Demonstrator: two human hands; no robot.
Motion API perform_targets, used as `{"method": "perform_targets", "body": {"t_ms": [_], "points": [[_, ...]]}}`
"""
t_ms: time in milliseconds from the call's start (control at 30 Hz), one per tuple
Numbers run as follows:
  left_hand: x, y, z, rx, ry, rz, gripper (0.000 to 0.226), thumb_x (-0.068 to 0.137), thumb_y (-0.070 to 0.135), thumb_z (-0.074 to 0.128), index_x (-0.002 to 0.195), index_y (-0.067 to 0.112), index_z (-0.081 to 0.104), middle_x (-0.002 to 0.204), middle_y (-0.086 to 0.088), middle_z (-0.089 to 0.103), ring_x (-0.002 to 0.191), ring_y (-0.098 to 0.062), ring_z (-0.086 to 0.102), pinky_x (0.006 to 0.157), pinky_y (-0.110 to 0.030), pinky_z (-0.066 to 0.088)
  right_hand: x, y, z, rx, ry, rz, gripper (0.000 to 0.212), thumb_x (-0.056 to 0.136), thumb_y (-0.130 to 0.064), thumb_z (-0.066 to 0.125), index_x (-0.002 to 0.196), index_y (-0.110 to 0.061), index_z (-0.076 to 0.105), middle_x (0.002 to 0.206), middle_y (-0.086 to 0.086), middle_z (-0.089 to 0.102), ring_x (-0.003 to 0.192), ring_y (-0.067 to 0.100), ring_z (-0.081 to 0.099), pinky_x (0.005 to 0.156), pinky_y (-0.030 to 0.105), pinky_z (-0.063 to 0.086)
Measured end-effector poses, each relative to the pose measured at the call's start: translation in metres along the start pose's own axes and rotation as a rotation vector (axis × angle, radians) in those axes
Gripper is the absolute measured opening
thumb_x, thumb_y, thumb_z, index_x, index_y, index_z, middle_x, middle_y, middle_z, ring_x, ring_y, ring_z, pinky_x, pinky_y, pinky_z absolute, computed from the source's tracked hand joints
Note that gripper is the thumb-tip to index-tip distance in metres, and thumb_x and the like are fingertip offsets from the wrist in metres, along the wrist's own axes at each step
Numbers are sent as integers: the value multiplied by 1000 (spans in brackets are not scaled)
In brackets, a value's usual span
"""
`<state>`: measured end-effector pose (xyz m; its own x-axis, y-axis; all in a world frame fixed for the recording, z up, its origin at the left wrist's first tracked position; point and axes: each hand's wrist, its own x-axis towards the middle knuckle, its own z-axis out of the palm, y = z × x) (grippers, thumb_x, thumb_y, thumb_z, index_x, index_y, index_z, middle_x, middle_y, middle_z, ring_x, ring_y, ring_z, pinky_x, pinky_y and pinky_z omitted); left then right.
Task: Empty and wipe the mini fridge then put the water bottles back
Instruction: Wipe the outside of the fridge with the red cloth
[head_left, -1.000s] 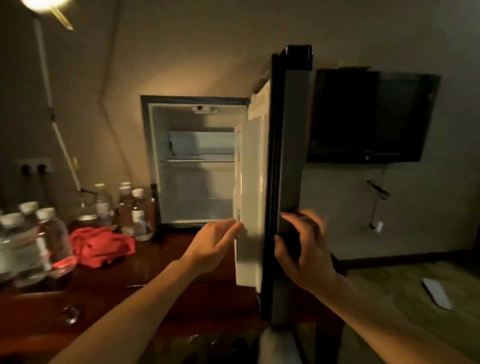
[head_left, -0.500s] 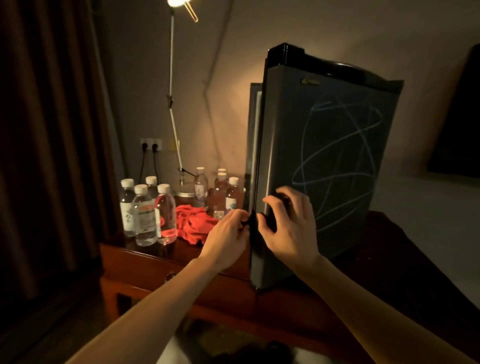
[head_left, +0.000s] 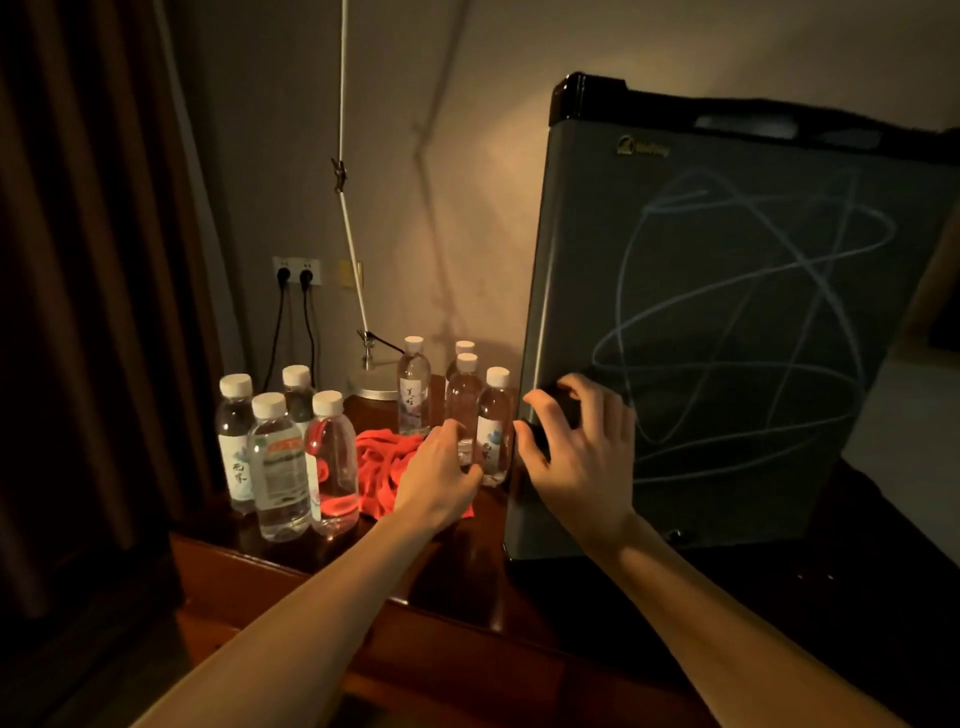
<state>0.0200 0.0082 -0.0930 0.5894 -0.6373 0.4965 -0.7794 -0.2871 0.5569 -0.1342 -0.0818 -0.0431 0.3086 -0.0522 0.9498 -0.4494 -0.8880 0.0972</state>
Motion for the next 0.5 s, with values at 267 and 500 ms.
{"method": "perform_targets", "body": {"t_ms": [267, 500], "points": [[52, -9, 28, -102, -10, -71, 43, 77, 32, 69, 112, 22, 46, 108, -2, 57, 101, -22, 59, 85, -41, 51, 21, 1, 53, -46, -55, 76, 26, 89, -29, 65, 114, -24, 60, 119, 11, 54, 103, 28, 48, 83, 40, 37], [79, -14, 48, -128, 27, -99, 54, 74, 42, 75, 115, 28, 43, 114, 1, 63, 104, -26, 64, 83, -47, 54, 18, 30, 98, -70, -212, 78, 24, 87, -24, 68, 110, -18, 66, 123, 12, 57, 112, 29, 47, 85, 45, 43]]}}
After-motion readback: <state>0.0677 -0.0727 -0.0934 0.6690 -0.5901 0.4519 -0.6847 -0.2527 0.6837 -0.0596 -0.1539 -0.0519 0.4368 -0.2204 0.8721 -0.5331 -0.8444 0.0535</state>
